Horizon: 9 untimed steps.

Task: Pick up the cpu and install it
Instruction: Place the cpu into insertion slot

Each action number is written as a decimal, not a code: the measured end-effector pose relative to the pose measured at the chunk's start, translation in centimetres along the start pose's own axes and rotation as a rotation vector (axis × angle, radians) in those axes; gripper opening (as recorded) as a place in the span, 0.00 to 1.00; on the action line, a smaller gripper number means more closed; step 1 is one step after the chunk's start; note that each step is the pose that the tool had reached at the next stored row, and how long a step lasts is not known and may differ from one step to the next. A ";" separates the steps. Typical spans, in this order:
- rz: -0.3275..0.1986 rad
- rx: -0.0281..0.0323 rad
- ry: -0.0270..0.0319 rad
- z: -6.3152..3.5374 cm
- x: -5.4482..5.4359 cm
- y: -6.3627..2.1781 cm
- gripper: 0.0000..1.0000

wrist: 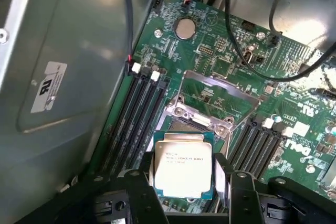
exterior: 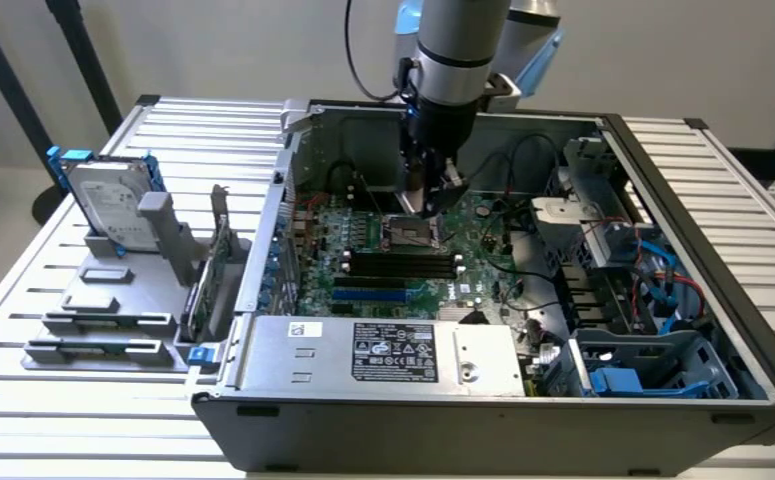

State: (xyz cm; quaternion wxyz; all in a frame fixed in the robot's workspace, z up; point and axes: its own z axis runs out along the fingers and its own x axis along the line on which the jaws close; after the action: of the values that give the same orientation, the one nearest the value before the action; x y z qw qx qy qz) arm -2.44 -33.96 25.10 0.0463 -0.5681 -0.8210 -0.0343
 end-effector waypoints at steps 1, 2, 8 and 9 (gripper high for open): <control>0.019 -0.0018 0.0001 0.12 0.0 0.00 0.54; 0.037 -0.0034 0.0001 0.23 0.0 0.00 0.54; 0.126 -0.0037 0.0030 0.72 -0.1 -0.01 0.54; 0.139 -0.0047 0.0032 0.79 -0.1 0.00 0.54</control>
State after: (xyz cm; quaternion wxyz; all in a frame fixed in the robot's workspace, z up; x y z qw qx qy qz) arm -2.44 -33.97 24.30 0.0486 -0.6239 -0.7793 -0.0338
